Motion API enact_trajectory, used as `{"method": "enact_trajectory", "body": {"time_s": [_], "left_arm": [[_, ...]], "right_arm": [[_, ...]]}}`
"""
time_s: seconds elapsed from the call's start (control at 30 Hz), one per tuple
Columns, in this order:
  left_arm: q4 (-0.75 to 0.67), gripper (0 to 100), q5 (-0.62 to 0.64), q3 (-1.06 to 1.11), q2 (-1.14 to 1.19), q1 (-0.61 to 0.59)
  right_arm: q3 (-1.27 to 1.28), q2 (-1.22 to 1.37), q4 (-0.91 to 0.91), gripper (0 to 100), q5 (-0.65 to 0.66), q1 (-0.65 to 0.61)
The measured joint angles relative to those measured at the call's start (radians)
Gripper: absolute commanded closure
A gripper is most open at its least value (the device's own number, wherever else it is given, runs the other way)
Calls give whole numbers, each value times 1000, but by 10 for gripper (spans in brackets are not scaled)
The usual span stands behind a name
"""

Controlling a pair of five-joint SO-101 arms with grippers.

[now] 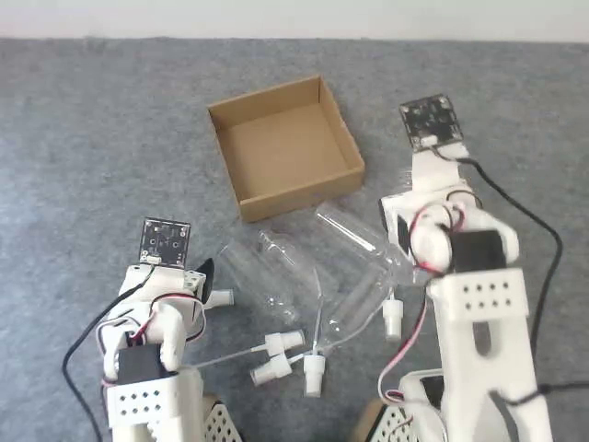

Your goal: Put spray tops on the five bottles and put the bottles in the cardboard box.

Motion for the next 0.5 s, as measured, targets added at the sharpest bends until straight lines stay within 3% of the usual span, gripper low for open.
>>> {"method": "enact_trajectory", "body": {"time_s": [0.5], "left_arm": [[118,758,-80,-92,0,0]], "right_arm": [[411,-400,-249,965,-127,0]]}}
